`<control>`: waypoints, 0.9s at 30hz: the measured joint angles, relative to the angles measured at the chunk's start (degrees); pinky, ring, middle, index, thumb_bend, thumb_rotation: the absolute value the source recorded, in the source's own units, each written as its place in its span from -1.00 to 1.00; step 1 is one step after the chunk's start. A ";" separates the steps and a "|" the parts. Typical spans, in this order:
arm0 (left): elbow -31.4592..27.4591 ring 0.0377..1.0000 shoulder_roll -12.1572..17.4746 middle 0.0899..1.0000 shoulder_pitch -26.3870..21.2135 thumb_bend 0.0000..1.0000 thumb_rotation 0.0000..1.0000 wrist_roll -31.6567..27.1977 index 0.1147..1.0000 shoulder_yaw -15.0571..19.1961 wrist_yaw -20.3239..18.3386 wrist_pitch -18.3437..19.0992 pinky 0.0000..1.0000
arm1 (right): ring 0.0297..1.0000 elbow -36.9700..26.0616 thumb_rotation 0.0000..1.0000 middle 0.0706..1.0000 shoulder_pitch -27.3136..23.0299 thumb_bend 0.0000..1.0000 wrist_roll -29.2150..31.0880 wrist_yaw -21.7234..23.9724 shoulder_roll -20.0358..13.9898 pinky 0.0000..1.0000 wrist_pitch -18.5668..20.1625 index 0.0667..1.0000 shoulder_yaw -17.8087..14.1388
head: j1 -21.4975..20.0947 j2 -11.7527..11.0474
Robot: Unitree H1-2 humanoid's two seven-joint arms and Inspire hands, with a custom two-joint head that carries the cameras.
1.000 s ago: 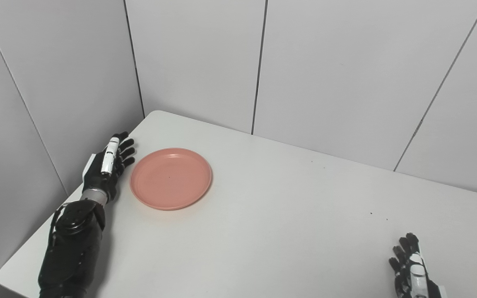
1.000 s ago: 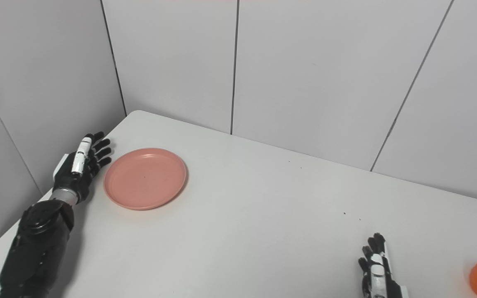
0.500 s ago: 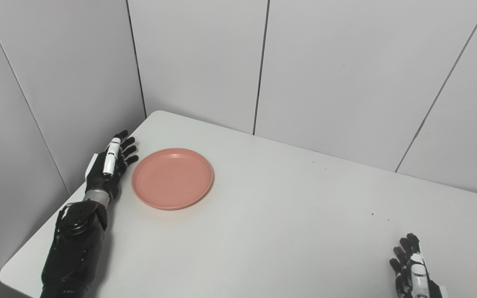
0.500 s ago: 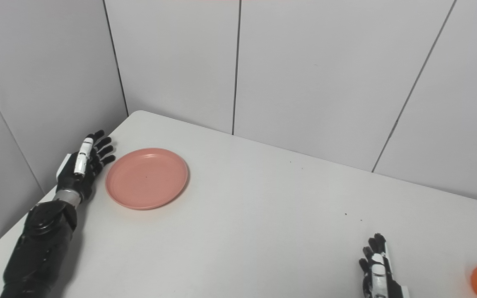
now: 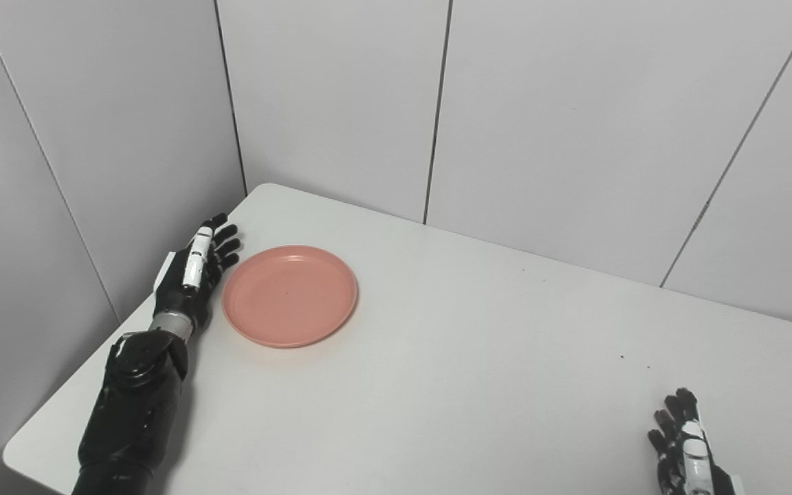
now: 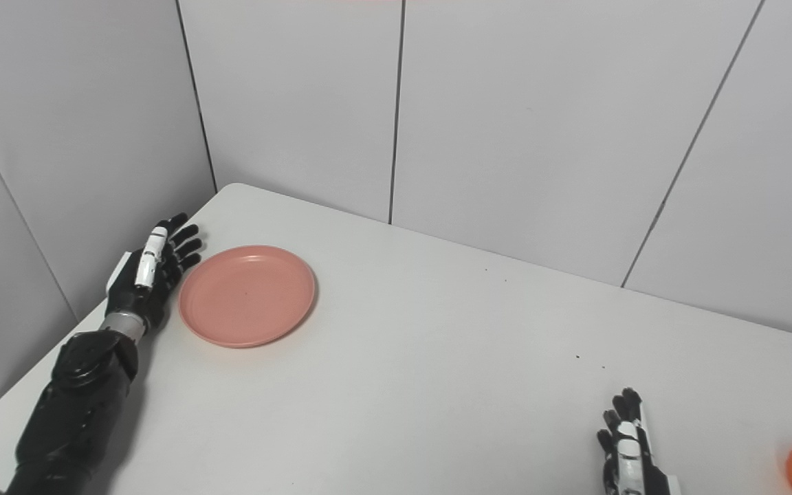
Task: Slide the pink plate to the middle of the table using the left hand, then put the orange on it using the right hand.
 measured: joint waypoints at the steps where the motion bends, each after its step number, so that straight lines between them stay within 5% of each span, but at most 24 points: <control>1: -0.13 0.79 -0.13 0.78 0.08 -0.29 1.00 -0.22 0.73 -0.03 0.00 0.01 0.77 | 1.00 0.00 1.00 1.00 0.00 -0.69 0.03 0.00 0.00 1.00 0.00 1.00 0.00 | 0.09 0.09; 12: -5.59 0.78 -1.68 0.77 1.58 -0.34 1.00 -1.15 0.71 -1.65 0.40 4.53 0.77 | 1.00 0.01 1.00 1.00 -0.01 -0.69 -0.16 -0.03 0.02 1.00 -0.01 1.00 -0.01 | -0.09 0.44; 27: -9.52 0.79 -3.66 0.77 3.00 -0.30 1.00 -0.78 0.73 -4.88 0.40 5.57 0.79 | 1.00 0.05 1.00 1.00 -0.02 -0.66 0.03 0.00 0.17 1.00 -0.01 1.00 0.02 | -0.70 0.88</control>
